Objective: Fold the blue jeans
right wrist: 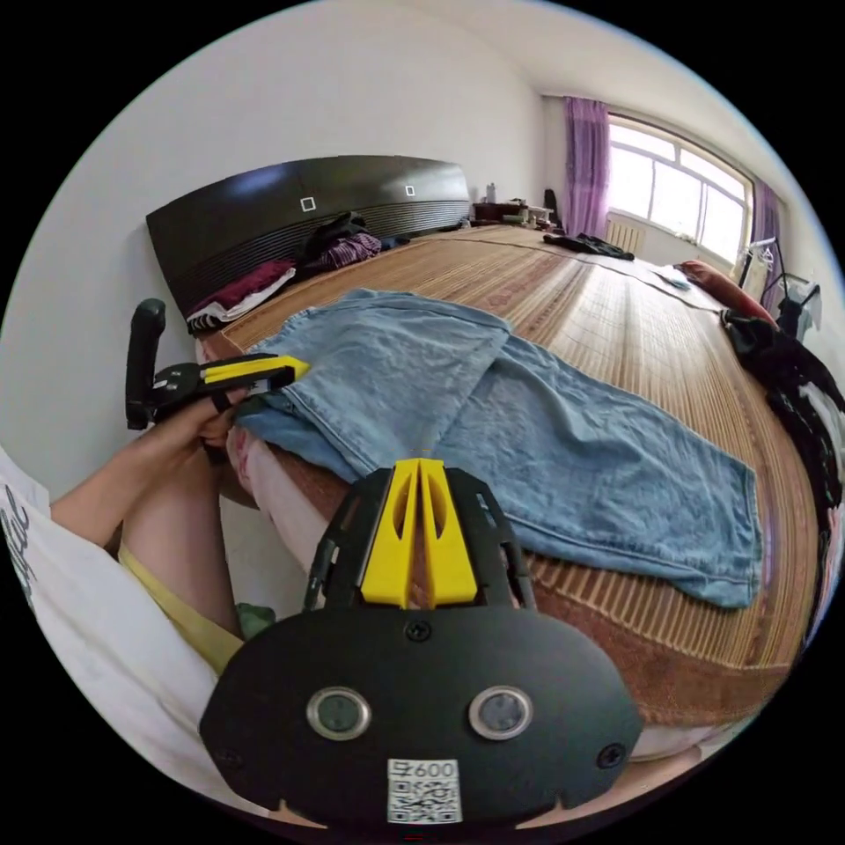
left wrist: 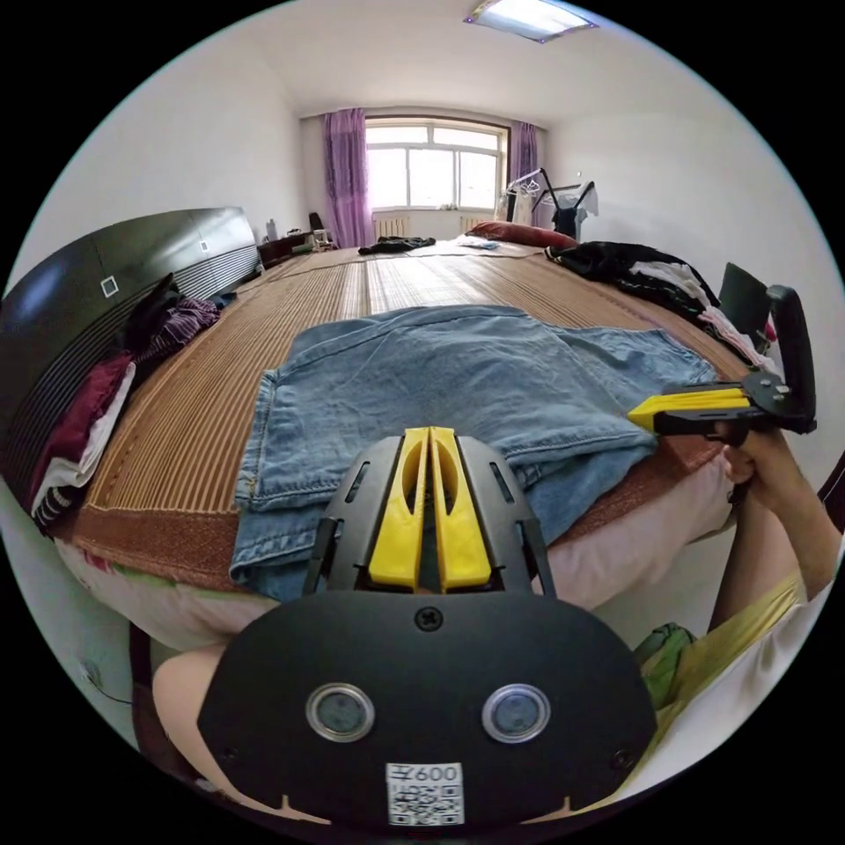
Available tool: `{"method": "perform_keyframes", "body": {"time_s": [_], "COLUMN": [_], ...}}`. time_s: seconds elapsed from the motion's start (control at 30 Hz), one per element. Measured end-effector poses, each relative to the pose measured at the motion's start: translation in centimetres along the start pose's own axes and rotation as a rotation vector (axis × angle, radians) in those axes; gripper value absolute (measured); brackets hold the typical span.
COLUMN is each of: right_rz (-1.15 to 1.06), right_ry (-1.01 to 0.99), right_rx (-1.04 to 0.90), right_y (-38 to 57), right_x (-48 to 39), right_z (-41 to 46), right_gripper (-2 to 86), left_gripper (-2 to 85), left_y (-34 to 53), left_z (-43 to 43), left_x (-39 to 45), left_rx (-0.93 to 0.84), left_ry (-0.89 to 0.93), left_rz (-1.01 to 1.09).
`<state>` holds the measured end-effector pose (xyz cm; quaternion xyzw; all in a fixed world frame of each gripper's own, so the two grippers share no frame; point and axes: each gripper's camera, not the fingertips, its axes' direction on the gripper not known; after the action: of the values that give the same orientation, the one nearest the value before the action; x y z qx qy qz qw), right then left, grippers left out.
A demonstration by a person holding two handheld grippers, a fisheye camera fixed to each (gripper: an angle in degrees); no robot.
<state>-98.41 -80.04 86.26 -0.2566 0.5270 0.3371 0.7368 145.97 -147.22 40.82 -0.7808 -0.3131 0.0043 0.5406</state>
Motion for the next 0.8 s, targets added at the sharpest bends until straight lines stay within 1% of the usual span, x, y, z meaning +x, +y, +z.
{"method": "perform_keyframes", "body": {"time_s": [0.1, 0.13, 0.23, 0.3, 0.33, 0.4, 0.43, 0.53, 0.57, 0.67, 0.7, 0.77, 0.8], "right_rz": [0.098, 0.122, 0.190, 0.208, 0.209, 0.191, 0.179, 0.199, 0.210, 0.214, 0.213, 0.176, 0.166], "right_ry": [0.034, 0.054, 0.015, -0.022, -0.018, 0.012, 0.038, 0.113, 0.142, 0.175, 0.161, 0.028, -0.004], "right_rx": [-0.005, 0.028, 0.132, 0.145, 0.141, 0.130, 0.128, 0.144, 0.147, 0.125, 0.115, 0.064, 0.052], "right_y": [-0.7, -0.9, -1.8, -2.8, -3.5, -4.3, -4.8, -5.9, -6.6, -10.6, -11.9, -17.5, -18.9], "right_x": [0.9, 1.0, 0.9, 0.5, 0.0, -1.0, -1.6, -1.7, -1.2, 1.3, 1.9, 3.5, 3.6], "right_z": [-1.8, -2.9, -4.9, -5.1, -5.0, -4.8, -4.9, -5.8, -6.0, -5.8, -5.6, -3.9, -3.2], "right_gripper": [-0.8, -0.9, -0.9, -0.9, -0.9, -0.9, -0.9, -0.9, -0.9, -0.9, -0.9, -0.9, -0.9], "left_gripper": [0.4, 0.5, 0.7, 0.7, 0.7, 0.6, 0.6, 0.4, 0.3, 0.2, 0.2, 0.2, 0.2], "left_y": [0.3, 0.4, 1.4, 1.7, 1.9, 2.4, 3.0, 5.9, 6.0, 5.3, 5.2, 5.7, 5.9], "left_z": [-0.4, -1.1, -3.3, -3.4, -2.7, -0.8, 1.0, 2.9, 3.3, 3.8, 3.9, 4.3, 4.4], "left_x": [-0.6, -0.4, 1.1, 2.5, 3.4, 3.8, 3.5, 0.7, -0.4, -1.2, -1.3, -2.3, -2.6], "left_rx": [-0.031, -0.025, 0.128, 0.154, 0.141, 0.086, 0.035, 0.086, 0.068, 0.008, 0.003, 0.002, 0.004], "left_ry": [-0.047, -0.062, -0.004, 0.014, 0.028, 0.083, 0.163, 0.247, 0.276, 0.268, 0.264, 0.271, 0.277], "left_rz": [-0.002, 0.005, 0.051, 0.103, 0.144, 0.136, 0.112, -0.031, -0.047, 0.035, 0.050, 0.057, 0.049]}}
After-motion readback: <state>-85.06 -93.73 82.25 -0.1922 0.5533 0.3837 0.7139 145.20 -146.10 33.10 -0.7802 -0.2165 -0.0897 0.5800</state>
